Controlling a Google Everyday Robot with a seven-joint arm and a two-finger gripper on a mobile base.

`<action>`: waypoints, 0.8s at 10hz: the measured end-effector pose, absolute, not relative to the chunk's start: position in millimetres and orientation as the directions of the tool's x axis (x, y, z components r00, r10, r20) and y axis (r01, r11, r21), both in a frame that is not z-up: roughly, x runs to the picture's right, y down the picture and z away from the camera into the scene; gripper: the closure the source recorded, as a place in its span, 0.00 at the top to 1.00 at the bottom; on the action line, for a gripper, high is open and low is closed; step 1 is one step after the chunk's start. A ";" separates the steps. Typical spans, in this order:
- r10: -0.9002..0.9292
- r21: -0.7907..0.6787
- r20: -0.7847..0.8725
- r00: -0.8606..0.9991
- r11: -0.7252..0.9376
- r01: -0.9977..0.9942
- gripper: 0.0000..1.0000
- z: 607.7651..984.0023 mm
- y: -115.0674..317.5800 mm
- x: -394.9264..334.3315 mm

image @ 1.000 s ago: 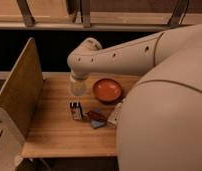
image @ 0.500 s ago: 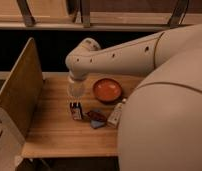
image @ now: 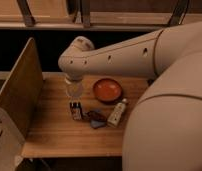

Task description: Place the ceramic cup over the eraser

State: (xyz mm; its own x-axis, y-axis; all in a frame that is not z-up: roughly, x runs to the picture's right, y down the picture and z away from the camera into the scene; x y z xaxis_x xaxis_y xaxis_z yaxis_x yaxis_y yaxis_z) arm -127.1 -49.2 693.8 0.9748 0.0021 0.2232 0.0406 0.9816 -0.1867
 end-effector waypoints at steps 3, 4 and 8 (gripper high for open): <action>-0.004 -0.199 0.237 0.972 0.979 0.052 0.00 689.7 -35.2 -137.9; -0.001 -0.212 0.242 0.970 0.976 0.054 0.00 691.4 -27.5 -140.6; 0.026 -0.245 0.253 0.967 0.969 0.038 0.00 696.7 -10.6 -141.8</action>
State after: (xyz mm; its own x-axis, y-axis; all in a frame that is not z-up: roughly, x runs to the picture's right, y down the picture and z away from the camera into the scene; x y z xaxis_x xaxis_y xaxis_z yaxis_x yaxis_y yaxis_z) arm -141.8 -10.6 696.7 0.9670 0.0257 0.2534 0.0383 0.9689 -0.2445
